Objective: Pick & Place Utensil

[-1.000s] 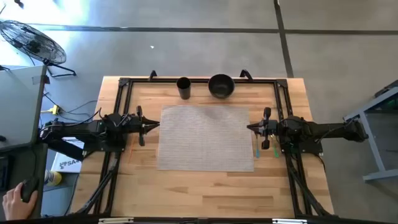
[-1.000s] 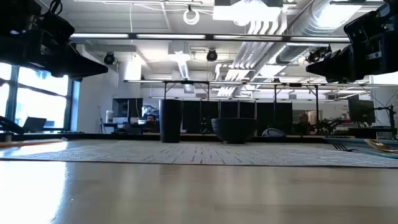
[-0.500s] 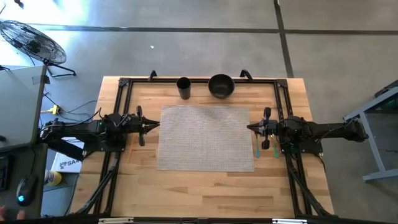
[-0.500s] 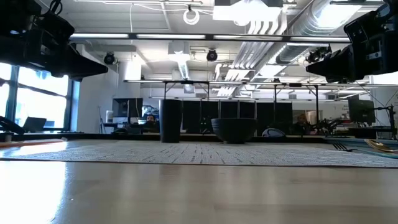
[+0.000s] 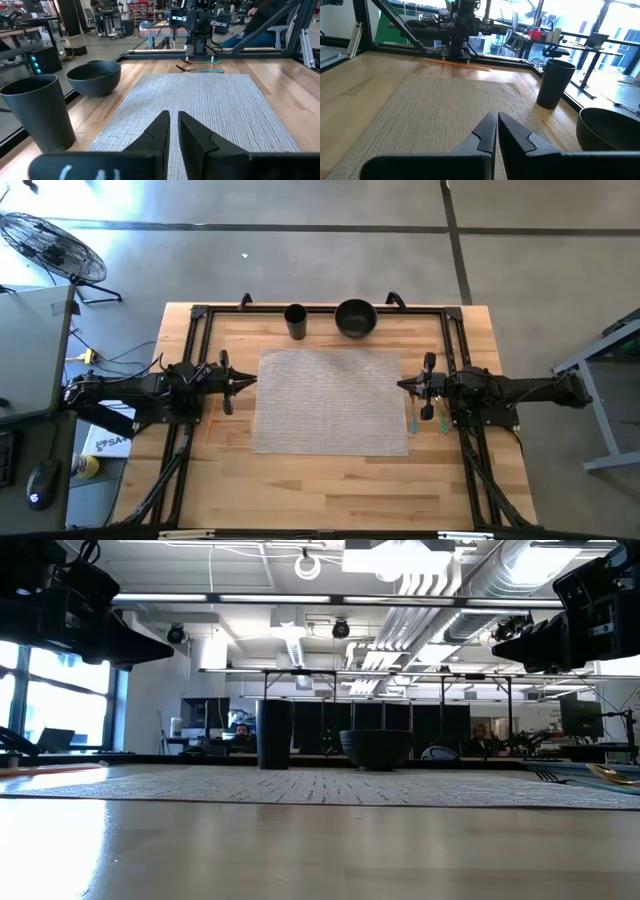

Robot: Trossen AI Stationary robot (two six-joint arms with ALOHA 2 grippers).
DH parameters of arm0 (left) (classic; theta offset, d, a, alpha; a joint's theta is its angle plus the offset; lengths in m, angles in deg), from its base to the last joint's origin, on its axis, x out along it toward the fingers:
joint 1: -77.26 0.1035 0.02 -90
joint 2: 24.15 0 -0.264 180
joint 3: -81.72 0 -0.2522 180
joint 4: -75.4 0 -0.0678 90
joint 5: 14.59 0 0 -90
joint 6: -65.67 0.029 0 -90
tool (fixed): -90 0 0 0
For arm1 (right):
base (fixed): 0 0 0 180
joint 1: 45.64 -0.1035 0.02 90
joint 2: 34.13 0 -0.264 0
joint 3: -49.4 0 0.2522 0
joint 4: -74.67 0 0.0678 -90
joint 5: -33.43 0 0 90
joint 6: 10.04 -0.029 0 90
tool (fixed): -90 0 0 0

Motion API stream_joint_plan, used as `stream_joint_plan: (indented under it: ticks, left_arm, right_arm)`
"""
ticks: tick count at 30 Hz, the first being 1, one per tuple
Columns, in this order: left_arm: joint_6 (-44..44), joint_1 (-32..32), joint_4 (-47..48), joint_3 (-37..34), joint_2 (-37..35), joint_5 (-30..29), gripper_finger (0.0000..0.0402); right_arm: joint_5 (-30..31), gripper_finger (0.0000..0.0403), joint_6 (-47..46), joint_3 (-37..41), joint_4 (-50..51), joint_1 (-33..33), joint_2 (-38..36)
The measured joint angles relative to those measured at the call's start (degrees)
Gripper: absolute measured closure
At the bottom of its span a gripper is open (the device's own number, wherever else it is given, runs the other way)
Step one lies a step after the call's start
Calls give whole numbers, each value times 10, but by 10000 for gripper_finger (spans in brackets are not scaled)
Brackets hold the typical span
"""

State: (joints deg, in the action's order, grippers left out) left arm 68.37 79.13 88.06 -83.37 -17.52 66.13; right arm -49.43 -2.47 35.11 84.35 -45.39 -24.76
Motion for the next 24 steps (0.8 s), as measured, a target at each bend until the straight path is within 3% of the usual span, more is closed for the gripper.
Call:
stream_joint_plan:
  ticks: [24]
  left_arm:
    - [-22, 0, -13, 0, 0, 0, 367]
  right_arm:
    - [0, 391, 0, 0, 0, 0, 0]
